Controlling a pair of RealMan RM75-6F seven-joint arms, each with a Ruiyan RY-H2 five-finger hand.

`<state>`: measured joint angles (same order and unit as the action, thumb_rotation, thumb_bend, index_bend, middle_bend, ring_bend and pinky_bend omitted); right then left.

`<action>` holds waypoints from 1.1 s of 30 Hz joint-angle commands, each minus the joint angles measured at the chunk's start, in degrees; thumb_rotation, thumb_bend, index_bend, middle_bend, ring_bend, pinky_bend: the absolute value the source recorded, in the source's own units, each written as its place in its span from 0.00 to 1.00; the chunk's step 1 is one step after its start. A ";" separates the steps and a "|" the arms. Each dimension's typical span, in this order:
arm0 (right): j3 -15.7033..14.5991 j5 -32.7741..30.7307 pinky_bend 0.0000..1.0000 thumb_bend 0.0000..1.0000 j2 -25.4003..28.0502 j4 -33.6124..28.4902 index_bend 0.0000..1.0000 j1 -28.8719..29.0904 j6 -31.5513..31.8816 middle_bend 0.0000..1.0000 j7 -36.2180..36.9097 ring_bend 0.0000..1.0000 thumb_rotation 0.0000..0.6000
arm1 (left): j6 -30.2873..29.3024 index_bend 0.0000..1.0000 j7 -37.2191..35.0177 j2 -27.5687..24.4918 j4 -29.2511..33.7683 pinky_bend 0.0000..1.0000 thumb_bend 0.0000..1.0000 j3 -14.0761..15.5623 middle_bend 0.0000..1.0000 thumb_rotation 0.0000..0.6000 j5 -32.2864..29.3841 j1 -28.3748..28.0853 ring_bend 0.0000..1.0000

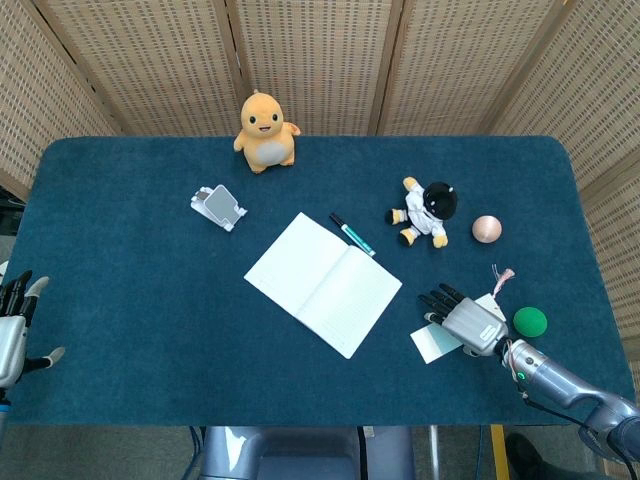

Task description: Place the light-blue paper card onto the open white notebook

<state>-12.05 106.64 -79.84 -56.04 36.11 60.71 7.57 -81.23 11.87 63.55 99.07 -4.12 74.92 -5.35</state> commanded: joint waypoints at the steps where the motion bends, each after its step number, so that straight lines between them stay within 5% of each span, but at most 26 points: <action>1: -0.16 0.18 0.00 0.16 -0.60 0.85 0.21 -0.16 0.68 0.00 0.36 0.00 1.00 | 0.04 0.00 0.02 0.01 0.02 0.00 0.00 0.02 0.00 1.00 0.01 -0.04 0.00; 6: -0.46 0.43 0.00 0.16 -1.43 2.23 0.26 -0.34 1.54 0.00 1.01 0.00 1.00 | 0.06 0.00 0.05 0.02 0.03 0.00 0.00 0.03 0.00 1.00 -0.04 -0.07 0.00; 18: -0.91 1.20 0.00 0.26 -2.76 4.34 0.57 -0.81 4.60 0.00 2.39 0.00 1.00 | -0.05 0.00 -0.18 -0.08 0.12 0.00 0.00 0.17 0.00 1.00 0.15 -0.02 0.00; 33: -1.09 2.08 0.00 0.34 -3.24 5.64 0.61 -1.23 8.35 0.00 2.93 0.00 1.00 | -0.20 0.00 -0.60 -0.30 0.17 0.00 0.00 0.35 0.00 1.00 0.51 0.06 0.00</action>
<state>-13.23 108.73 -83.18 -50.34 34.90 68.82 10.59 -81.43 11.28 63.25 99.25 -3.78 75.42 -5.29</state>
